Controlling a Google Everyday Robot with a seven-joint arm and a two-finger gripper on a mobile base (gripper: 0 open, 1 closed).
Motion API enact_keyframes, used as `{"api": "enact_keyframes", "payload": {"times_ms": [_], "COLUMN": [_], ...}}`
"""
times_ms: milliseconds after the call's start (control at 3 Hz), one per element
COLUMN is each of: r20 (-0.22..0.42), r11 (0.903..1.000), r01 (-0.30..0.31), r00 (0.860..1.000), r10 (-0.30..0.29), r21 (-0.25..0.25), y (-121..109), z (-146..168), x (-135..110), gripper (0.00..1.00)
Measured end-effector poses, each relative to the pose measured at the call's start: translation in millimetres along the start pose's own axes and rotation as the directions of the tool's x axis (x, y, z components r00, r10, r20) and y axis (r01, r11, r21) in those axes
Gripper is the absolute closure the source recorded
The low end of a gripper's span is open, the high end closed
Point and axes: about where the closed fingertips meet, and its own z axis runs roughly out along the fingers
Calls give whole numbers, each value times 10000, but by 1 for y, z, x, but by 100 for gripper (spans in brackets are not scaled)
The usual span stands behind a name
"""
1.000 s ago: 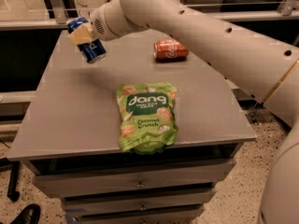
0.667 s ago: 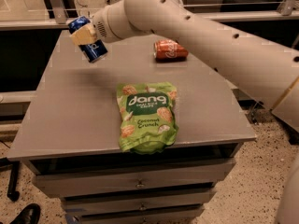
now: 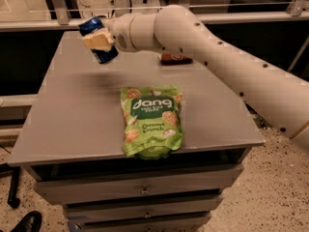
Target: Place pepsi can upright
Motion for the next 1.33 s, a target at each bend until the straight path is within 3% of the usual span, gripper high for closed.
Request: {"api": "enact_keyframes", "payload": {"times_ms": [333, 667, 1000, 1333], "r20": [446, 530, 611, 1133], "r11": [9947, 9821, 9752, 9775], "r01": [905, 1638, 1880, 1705], "r00": [9951, 9858, 9814, 9811], "r10": [-883, -1594, -1819, -1567], "r21": [-494, -925, -1171, -1244], "y": [-3, -6, -10, -12], "z": [1, 3, 0, -3], "x": [6, 19, 36, 51], "gripper": [100, 100, 100, 100]}}
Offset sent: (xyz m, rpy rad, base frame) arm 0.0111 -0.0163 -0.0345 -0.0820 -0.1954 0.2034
